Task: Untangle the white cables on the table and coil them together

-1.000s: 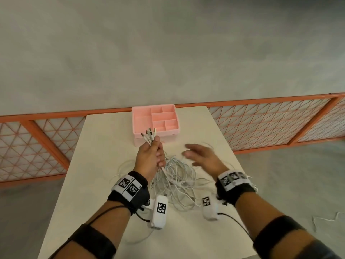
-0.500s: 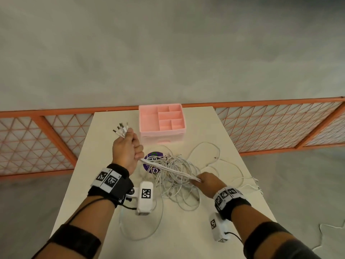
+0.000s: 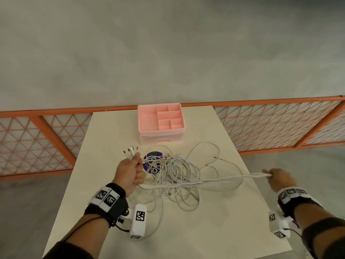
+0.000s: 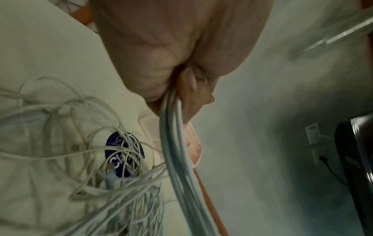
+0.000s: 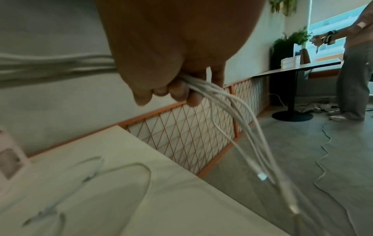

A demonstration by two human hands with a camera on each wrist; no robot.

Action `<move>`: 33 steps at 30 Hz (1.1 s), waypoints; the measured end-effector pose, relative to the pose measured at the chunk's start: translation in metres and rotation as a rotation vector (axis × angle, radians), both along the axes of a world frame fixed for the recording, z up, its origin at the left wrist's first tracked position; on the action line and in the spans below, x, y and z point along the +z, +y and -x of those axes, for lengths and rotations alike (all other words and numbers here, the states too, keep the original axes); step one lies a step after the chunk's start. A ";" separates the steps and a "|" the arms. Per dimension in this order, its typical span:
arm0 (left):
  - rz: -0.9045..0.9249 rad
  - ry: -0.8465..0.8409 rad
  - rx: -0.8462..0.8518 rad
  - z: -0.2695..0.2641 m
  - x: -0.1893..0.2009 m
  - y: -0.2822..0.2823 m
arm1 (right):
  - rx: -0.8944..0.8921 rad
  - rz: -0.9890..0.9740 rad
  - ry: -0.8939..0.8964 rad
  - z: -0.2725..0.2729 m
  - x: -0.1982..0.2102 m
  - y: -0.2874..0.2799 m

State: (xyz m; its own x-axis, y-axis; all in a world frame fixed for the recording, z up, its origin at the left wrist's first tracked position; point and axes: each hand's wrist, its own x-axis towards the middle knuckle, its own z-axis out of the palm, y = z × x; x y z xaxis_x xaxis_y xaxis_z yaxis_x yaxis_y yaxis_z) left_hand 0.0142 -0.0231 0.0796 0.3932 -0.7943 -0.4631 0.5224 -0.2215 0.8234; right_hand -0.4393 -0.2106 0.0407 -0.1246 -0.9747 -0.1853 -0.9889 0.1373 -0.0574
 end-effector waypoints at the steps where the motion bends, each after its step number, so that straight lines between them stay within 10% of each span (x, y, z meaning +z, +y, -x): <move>1: -0.011 -0.008 -0.048 0.008 -0.004 0.001 | -0.023 0.087 -0.004 -0.002 0.007 -0.002; 5: -0.064 -0.053 -0.166 0.024 -0.012 0.005 | -0.059 0.135 0.006 -0.009 0.005 -0.006; 12: -0.136 -0.108 -0.185 0.019 -0.012 0.015 | 0.109 -0.514 0.244 -0.024 -0.061 0.016; 26: -0.120 -0.138 -0.172 0.020 -0.015 0.017 | 0.726 -0.352 -0.276 -0.228 -0.023 0.065; 33: -0.102 -0.157 -0.153 0.019 -0.012 0.021 | 0.882 -0.419 -0.090 -0.246 -0.054 0.088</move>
State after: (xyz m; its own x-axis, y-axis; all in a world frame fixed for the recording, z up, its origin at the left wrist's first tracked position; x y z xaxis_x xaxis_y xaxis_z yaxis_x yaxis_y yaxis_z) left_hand -0.0053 -0.0020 0.0680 0.3450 -0.8026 -0.4866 0.3436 -0.3744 0.8612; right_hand -0.1935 -0.1222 -0.0129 0.6482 -0.5645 -0.5110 -0.7410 -0.6222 -0.2526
